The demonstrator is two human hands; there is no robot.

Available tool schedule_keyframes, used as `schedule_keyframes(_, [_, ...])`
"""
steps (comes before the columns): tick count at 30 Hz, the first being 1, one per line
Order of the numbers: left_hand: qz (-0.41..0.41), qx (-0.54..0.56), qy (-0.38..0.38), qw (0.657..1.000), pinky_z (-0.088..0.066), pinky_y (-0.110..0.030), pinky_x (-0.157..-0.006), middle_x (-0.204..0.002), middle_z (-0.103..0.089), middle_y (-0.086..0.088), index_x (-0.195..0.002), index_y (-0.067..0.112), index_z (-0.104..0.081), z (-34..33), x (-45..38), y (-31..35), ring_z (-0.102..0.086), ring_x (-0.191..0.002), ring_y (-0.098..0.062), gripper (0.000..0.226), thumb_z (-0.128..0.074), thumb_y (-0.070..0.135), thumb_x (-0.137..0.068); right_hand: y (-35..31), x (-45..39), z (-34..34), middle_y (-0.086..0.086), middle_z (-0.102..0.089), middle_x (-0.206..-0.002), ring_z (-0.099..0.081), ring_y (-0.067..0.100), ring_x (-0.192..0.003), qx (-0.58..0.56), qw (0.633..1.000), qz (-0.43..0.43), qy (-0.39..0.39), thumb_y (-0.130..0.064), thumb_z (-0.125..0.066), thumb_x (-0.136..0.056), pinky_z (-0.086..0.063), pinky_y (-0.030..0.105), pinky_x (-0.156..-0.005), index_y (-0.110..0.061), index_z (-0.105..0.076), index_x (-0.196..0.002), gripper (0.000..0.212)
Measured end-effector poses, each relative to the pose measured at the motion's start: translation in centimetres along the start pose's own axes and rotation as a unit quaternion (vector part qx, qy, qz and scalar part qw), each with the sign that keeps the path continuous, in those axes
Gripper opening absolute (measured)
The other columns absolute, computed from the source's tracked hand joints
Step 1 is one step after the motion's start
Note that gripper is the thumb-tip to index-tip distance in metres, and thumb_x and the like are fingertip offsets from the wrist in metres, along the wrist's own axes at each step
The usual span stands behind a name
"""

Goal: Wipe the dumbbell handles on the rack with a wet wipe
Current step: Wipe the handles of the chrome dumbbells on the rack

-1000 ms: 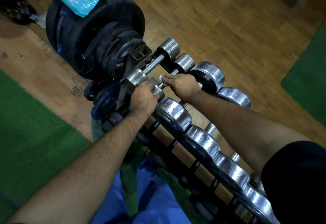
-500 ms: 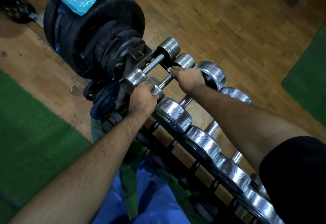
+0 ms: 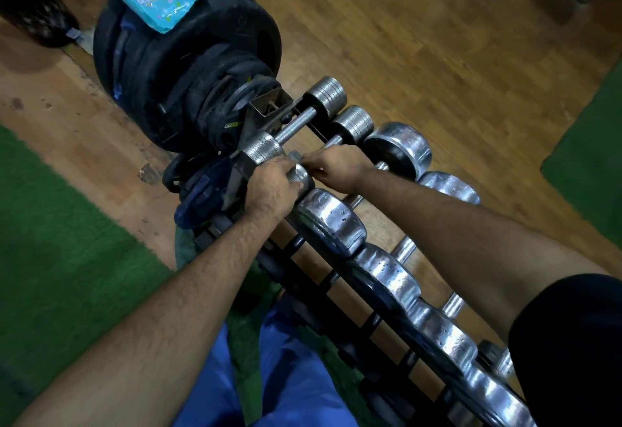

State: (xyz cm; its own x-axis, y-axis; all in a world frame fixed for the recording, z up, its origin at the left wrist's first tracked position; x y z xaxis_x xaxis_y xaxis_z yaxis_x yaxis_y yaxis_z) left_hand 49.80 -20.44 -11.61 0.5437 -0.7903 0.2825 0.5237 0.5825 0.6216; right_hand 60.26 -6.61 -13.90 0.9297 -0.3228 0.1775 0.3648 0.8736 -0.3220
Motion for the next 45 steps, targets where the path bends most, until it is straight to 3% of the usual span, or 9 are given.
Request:
schedule_keyframes(7, [-0.01, -0.045, -0.002, 0.999, -0.043, -0.034, -0.107, -0.143, -0.052, -0.001, -0.133, 0.013, -0.058, -0.2, 0.7, 0.5, -0.048, -0.132, -0.019, 0.048, -0.07, 0.022, -0.088, -0.1, 2.3, -0.4, -0.021, -0.067, -0.123, -0.067, 0.007, -0.106, 0.014, 0.999, -0.015, 0.044, -0.039, -0.048, -0.099, -0.057, 0.032, -0.07, -0.042, -0.061, -0.127, 0.031])
schedule_keyframes(10, [-0.018, -0.083, 0.009, 0.996, -0.049, -0.036, -0.097, -0.138, -0.055, -0.001, -0.131, 0.015, -0.06, 0.0, 1.6, 0.5, -0.053, -0.125, -0.02, 0.043, -0.067, 0.024, -0.09, 0.0, 4.8, 0.2, -0.013, -0.071, -0.117, -0.066, 0.009, -0.106, -0.06, 0.987, -0.11, 0.099, -0.033, -0.054, -0.099, -0.055, 0.03, -0.08, -0.031, -0.069, -0.12, 0.026])
schedule_keyframes(13, [-0.031, -0.079, 0.039, 0.996, -0.05, -0.035, -0.089, -0.131, -0.059, -0.003, -0.129, 0.013, -0.062, 0.2, 3.5, 0.5, -0.056, -0.119, -0.021, 0.039, -0.063, 0.022, -0.092, -0.1, 7.0, 0.4, -0.012, -0.073, -0.104, -0.067, 0.005, -0.094, -0.259, 0.918, -0.253, 0.16, -0.028, -0.059, -0.096, -0.053, 0.027, -0.08, -0.029, -0.073, -0.112, 0.021])
schedule_keyframes(19, [-0.059, -0.002, 0.049, 0.997, -0.045, -0.028, -0.083, -0.119, -0.065, -0.005, -0.121, 0.012, -0.067, 0.9, 7.2, 1.6, -0.06, -0.11, -0.023, 0.032, -0.057, 0.011, -0.091, -2.2, 10.0, 0.8, 0.006, -0.064, -0.08, -0.053, 0.005, -0.05, -0.482, 0.766, -0.378, 0.197, -0.012, -0.052, -0.101, -0.043, 0.023, -0.048, -0.013, -0.071, -0.104, 0.019])
schedule_keyframes(26, [-0.123, -0.017, 0.016, 0.992, -0.048, -0.035, -0.095, -0.125, -0.061, -0.004, -0.129, 0.011, -0.061, -0.2, 9.6, 1.7, -0.055, -0.116, -0.021, 0.042, -0.059, 0.027, -0.09, -4.1, 12.9, 1.3, -0.01, -0.061, -0.065, -0.057, 0.003, -0.06, -0.348, 0.83, -0.376, 0.219, -0.023, -0.054, -0.099, -0.042, 0.022, -0.056, -0.026, -0.073, -0.108, 0.021])
schedule_keyframes(29, [-0.122, -0.048, 0.015, 0.991, -0.044, -0.034, -0.096, -0.127, -0.06, -0.004, -0.127, 0.01, -0.062, -0.8, 9.9, 1.9, -0.054, -0.117, -0.021, 0.042, -0.061, 0.029, -0.089, -4.2, 13.4, 1.4, -0.009, -0.065, -0.087, -0.056, 0.004, -0.07, -0.291, 0.866, -0.343, 0.217, -0.023, -0.055, -0.098, -0.043, 0.022, -0.063, -0.026, -0.073, -0.109, 0.021])
schedule_keyframes(33, [-0.129, -0.057, 0.028, 0.99, -0.047, -0.034, -0.083, -0.115, -0.061, -0.002, -0.109, 0.013, -0.065, -1.6, 9.7, 2.6, -0.057, -0.104, -0.021, 0.03, -0.06, 0.031, -0.085, -3.2, 12.9, 0.6, -0.005, -0.052, -0.111, -0.054, 0.012, -0.102, -0.181, 0.921, -0.261, 0.225, -0.022, -0.061, -0.095, -0.048, 0.026, -0.084, -0.022, -0.074, -0.111, 0.02])
schedule_keyframes(38, [-0.116, -0.06, 0.062, 0.99, -0.037, -0.028, -0.066, -0.096, -0.057, -0.003, -0.086, 0.013, -0.057, -2.9, 9.5, 3.8, -0.054, -0.087, -0.021, 0.018, -0.059, 0.031, -0.083, -1.5, 12.8, -0.5, -0.004, -0.066, -0.113, -0.051, 0.023, -0.088, 0.026, 0.978, -0.121, 0.17, -0.013, -0.059, -0.093, -0.048, 0.039, -0.077, -0.024, -0.074, -0.113, 0.028])
schedule_keyframes(45, [-0.083, -0.069, 0.079, 0.991, -0.047, -0.034, -0.069, -0.102, -0.058, -0.008, -0.092, 0.005, -0.058, -3.7, 10.2, 4.8, -0.056, -0.096, -0.025, 0.022, -0.059, 0.025, -0.084, 0.5, 12.2, -3.0, -0.001, -0.064, -0.134, -0.058, 0.021, -0.106, 0.117, 0.986, 0.071, 0.091, -0.014, -0.064, -0.09, -0.045, 0.034, -0.092, -0.013, -0.064, -0.131, 0.041])
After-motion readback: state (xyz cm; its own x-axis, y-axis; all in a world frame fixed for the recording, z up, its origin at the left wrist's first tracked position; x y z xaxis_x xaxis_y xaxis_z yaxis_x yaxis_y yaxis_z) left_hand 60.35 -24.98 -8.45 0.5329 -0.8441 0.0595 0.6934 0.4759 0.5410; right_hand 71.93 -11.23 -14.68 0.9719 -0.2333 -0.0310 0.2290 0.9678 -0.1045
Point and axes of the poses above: each hand's wrist, its own x-axis away from the middle knuckle, its own z-axis out of the back of the hand, y = z × x, the point moved 1 cm from there along -x, towards the middle knuckle
